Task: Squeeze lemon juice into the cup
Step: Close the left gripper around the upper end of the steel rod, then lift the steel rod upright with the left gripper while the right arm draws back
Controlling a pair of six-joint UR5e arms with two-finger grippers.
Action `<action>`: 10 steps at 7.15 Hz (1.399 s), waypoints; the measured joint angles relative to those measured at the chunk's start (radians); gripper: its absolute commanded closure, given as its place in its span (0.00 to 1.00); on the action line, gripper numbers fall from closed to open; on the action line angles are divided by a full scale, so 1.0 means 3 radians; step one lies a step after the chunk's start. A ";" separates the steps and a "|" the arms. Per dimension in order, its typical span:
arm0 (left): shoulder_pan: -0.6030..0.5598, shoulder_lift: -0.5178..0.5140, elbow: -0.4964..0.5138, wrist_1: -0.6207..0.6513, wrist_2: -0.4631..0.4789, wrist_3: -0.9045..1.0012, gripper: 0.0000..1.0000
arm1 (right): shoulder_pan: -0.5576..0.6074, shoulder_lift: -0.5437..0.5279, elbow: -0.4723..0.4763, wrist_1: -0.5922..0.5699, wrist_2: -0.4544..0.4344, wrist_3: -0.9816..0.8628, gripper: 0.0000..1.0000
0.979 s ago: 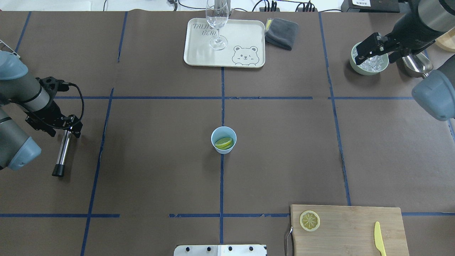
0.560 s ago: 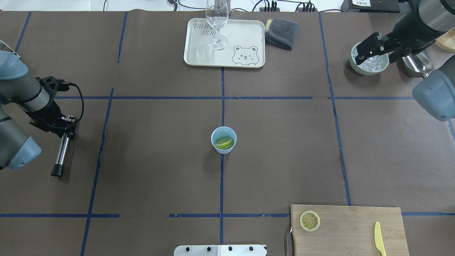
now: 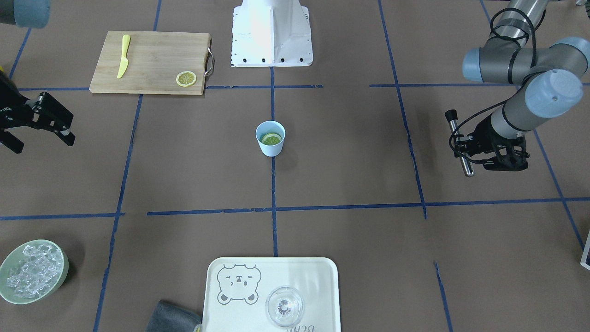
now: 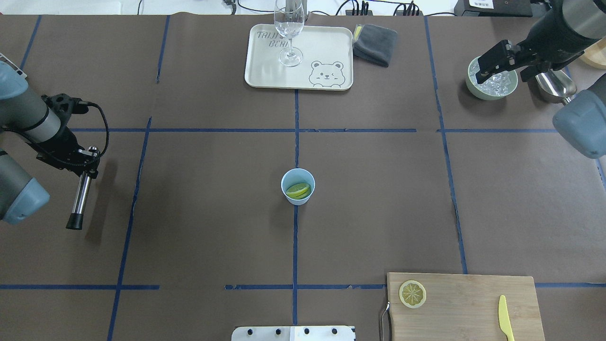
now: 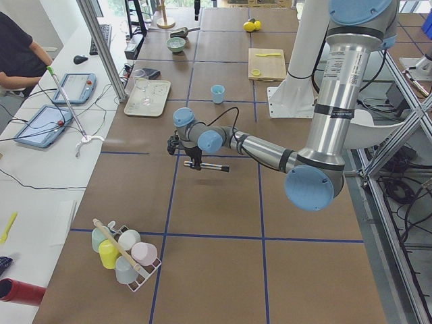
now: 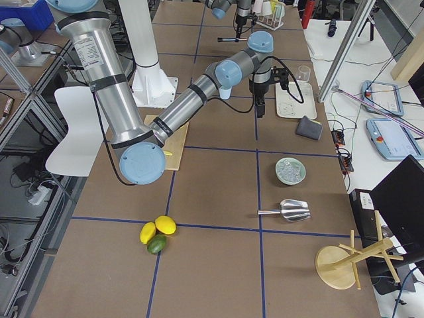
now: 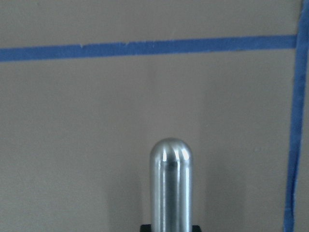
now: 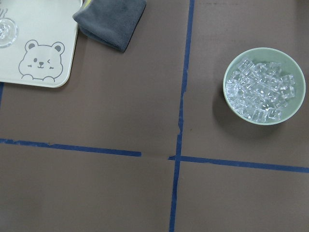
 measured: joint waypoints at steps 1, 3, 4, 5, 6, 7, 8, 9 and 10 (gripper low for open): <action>-0.0164 -0.0005 -0.0123 -0.0007 0.0081 0.0171 1.00 | 0.0083 -0.0100 0.0002 0.0002 0.0008 -0.0084 0.00; -0.0335 -0.0081 -0.0355 -0.0021 0.0651 0.0341 1.00 | 0.0297 -0.0414 0.0008 0.0015 0.0080 -0.0449 0.00; -0.0347 -0.0173 -0.0452 -0.0020 0.1028 0.0301 1.00 | 0.0420 -0.0590 -0.0003 0.0017 0.0149 -0.0729 0.00; -0.0341 -0.0306 -0.0516 -0.0012 0.1318 0.0224 1.00 | 0.0534 -0.0769 -0.0020 0.0018 0.0183 -0.0999 0.00; -0.0321 -0.0435 -0.0575 -0.0010 0.1467 0.0182 1.00 | 0.0647 -0.0934 -0.0049 0.0021 0.0202 -0.1252 0.00; -0.0258 -0.0571 -0.0619 -0.0011 0.1526 0.0168 1.00 | 0.0800 -0.1063 -0.0136 0.0022 0.0249 -0.1526 0.00; -0.0147 -0.0714 -0.0629 -0.0014 0.1580 0.0159 1.00 | 0.0999 -0.1143 -0.0299 0.0022 0.0329 -0.1821 0.00; -0.0055 -0.0826 -0.0637 -0.0072 0.1653 0.0149 1.00 | 0.1181 -0.1178 -0.0465 0.0024 0.0377 -0.2026 0.00; -0.0001 -0.0898 -0.0646 -0.0296 0.1708 0.0139 1.00 | 0.1323 -0.1202 -0.0608 0.0026 0.0391 -0.2117 0.00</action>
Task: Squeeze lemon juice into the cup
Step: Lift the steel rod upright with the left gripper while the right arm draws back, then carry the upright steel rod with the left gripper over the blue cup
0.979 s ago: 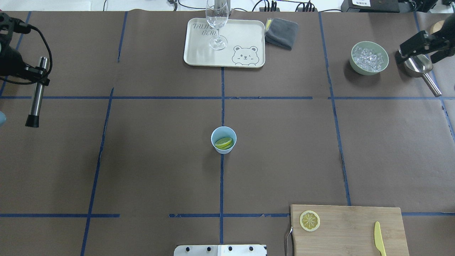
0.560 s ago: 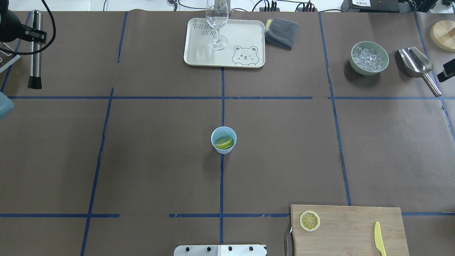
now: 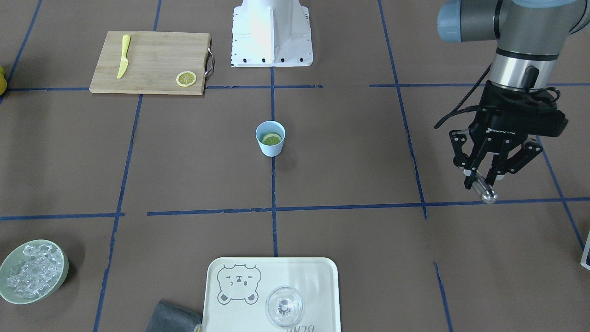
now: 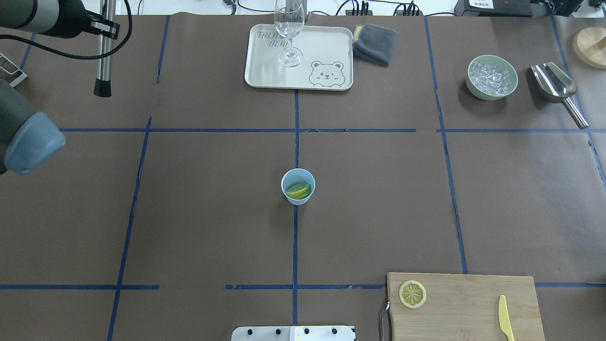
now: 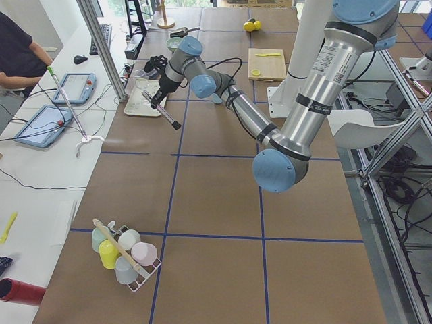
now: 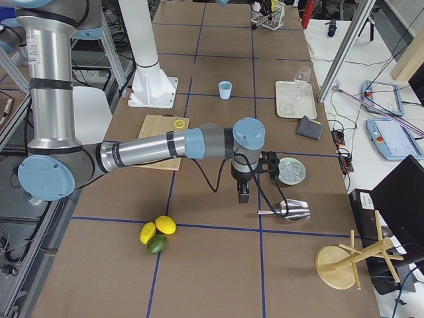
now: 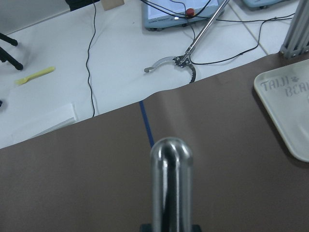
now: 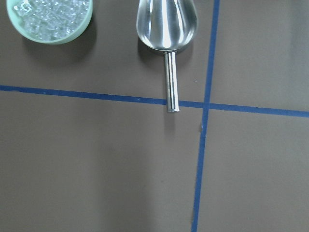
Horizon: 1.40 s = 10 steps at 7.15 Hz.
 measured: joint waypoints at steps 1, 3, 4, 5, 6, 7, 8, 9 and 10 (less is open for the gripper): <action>0.0020 -0.0031 -0.0009 -0.0339 0.0032 -0.0005 1.00 | 0.0072 -0.0002 -0.0120 0.0002 -0.0004 -0.0031 0.00; 0.0038 -0.0045 -0.0138 -0.0720 0.0049 -0.0139 1.00 | 0.0105 0.0017 -0.0242 0.0012 0.0005 -0.0042 0.00; 0.0094 -0.0046 -0.0195 -0.0909 0.0055 -0.0352 1.00 | 0.0105 0.0019 -0.0276 0.0070 0.0013 -0.0033 0.00; 0.0199 -0.0048 -0.0221 -0.1109 0.0095 -0.0542 1.00 | 0.0106 0.0011 -0.0362 0.0237 0.0021 -0.0021 0.00; 0.0333 -0.0050 -0.0231 -0.1279 0.0268 -0.0666 1.00 | 0.0106 0.0000 -0.0511 0.0470 0.0028 -0.0012 0.00; 0.0518 -0.0051 -0.0237 -0.1405 0.0571 -0.0758 1.00 | 0.0105 0.0006 -0.0668 0.0688 0.0032 -0.0004 0.00; 0.0725 -0.0053 -0.0257 -0.1463 0.0899 -0.0831 1.00 | 0.0100 0.0016 -0.0767 0.0826 0.0035 0.0005 0.00; 0.0923 -0.0055 -0.0294 -0.1529 0.1199 -0.0887 1.00 | 0.0098 0.0022 -0.0808 0.0884 0.0038 0.0026 0.00; 0.1107 -0.0055 -0.0318 -0.1663 0.1455 -0.0915 1.00 | 0.0097 0.0024 -0.0816 0.0903 0.0042 0.0073 0.00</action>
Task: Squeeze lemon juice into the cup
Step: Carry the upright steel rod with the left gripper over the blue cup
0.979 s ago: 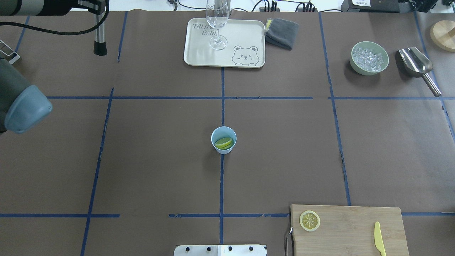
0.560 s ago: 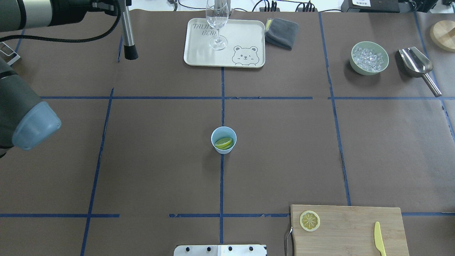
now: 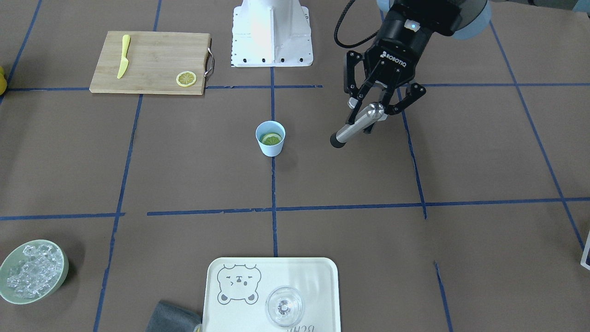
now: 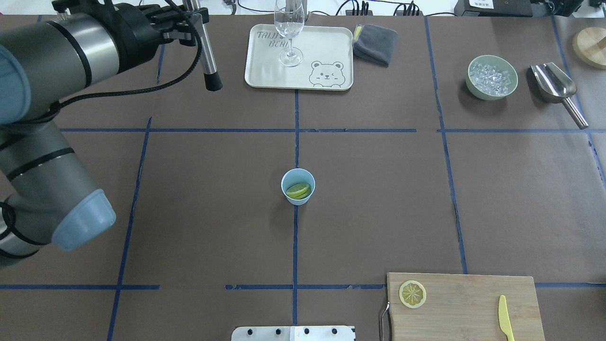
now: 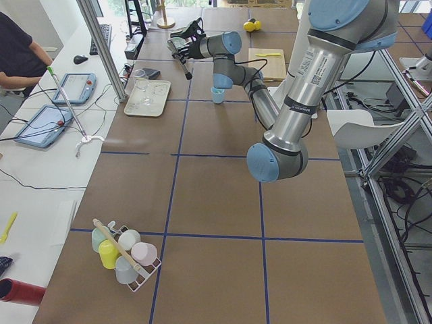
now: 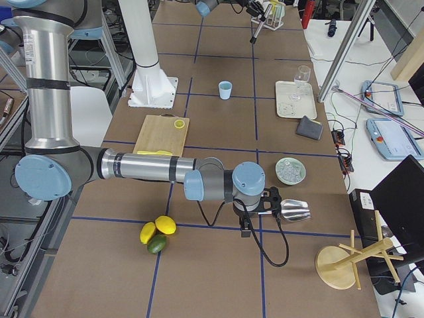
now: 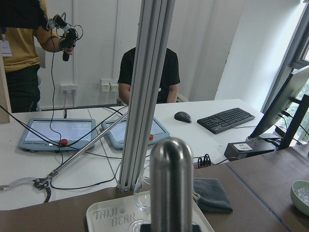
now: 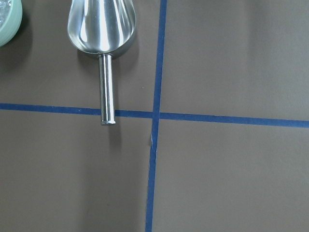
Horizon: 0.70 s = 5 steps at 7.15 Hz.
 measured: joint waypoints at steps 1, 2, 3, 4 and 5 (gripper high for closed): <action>0.0215 0.0001 -0.0003 -0.0151 0.0311 -0.0009 1.00 | -0.0001 0.0002 0.0003 0.0006 0.0019 0.0053 0.00; 0.0499 0.0000 0.0007 -0.0246 0.0742 0.0000 1.00 | -0.0001 0.0002 0.0004 0.0008 0.0068 0.0080 0.00; 0.0793 -0.0019 0.0026 -0.0286 0.1205 0.0023 1.00 | -0.0001 0.0002 0.0000 0.0010 0.0119 0.0089 0.00; 0.1037 -0.0068 0.0067 -0.0300 0.1601 0.0041 1.00 | -0.0001 0.0002 -0.0004 0.0012 0.0142 0.0090 0.00; 0.1238 -0.0140 0.0154 -0.0305 0.1938 0.0050 1.00 | -0.0001 0.0002 -0.0005 0.0014 0.0149 0.0089 0.00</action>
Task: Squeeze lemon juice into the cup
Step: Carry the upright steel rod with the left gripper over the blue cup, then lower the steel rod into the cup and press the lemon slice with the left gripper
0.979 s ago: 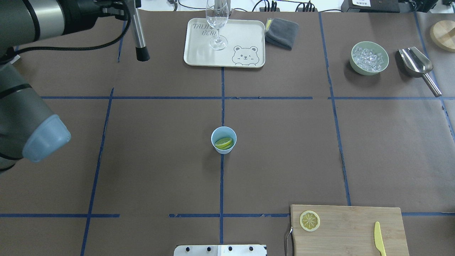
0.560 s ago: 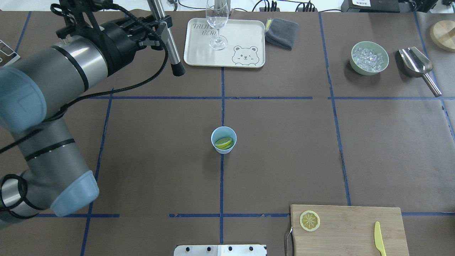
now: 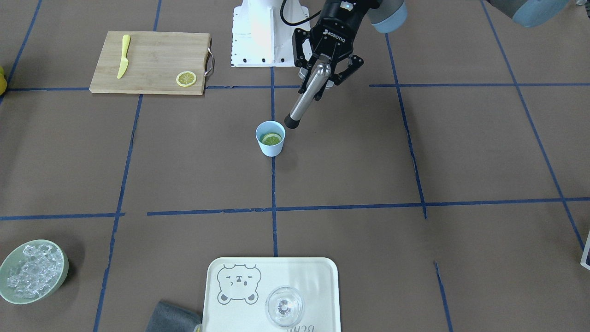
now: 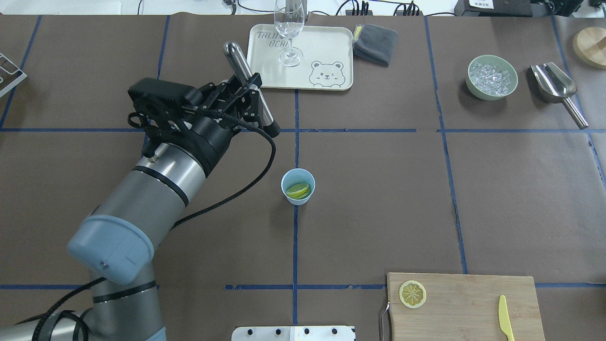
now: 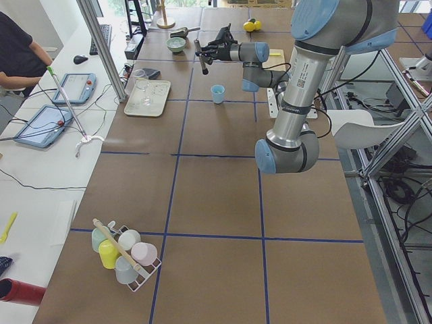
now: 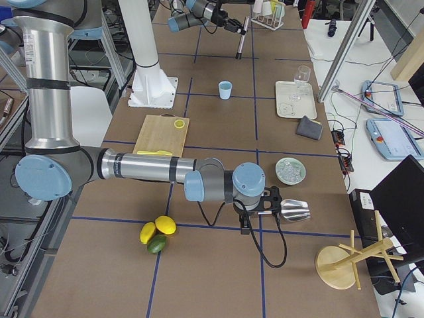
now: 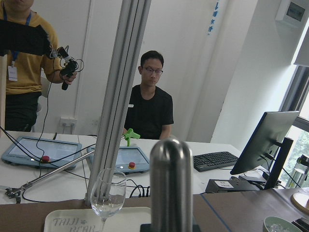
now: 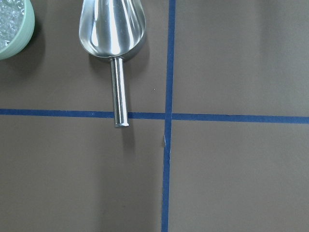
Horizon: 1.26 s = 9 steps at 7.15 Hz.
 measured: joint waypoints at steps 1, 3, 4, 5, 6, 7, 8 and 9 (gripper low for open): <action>0.0143 -0.0076 0.0099 -0.0004 0.0217 0.0006 1.00 | 0.0000 0.0000 -0.0001 0.0002 0.0002 -0.0001 0.00; 0.0250 -0.0158 0.0217 -0.0047 0.0378 0.0143 1.00 | 0.0002 -0.0005 0.0007 0.0004 0.0002 -0.0001 0.00; 0.0272 -0.0187 0.0241 -0.0138 0.0445 0.0347 1.00 | 0.0001 -0.0008 0.0011 0.0004 -0.0001 -0.0001 0.00; 0.0328 -0.0214 0.0304 -0.0241 0.0572 0.0519 1.00 | 0.0002 -0.0016 0.0016 0.0006 -0.0001 -0.0001 0.00; 0.0398 -0.0246 0.0434 -0.0389 0.0705 0.0604 1.00 | 0.0003 -0.0030 0.0020 0.0006 0.0001 -0.0002 0.00; 0.0443 -0.0268 0.0555 -0.0553 0.0786 0.0640 1.00 | 0.0004 -0.0040 0.0021 0.0006 0.0002 -0.0002 0.00; 0.0486 -0.0279 0.0626 -0.0655 0.0857 0.0652 1.00 | 0.0004 -0.0043 0.0019 0.0005 0.0002 -0.0002 0.00; 0.0524 -0.0286 0.0678 -0.0716 0.0918 0.0654 1.00 | 0.0003 -0.0045 0.0017 0.0005 0.0001 -0.0001 0.00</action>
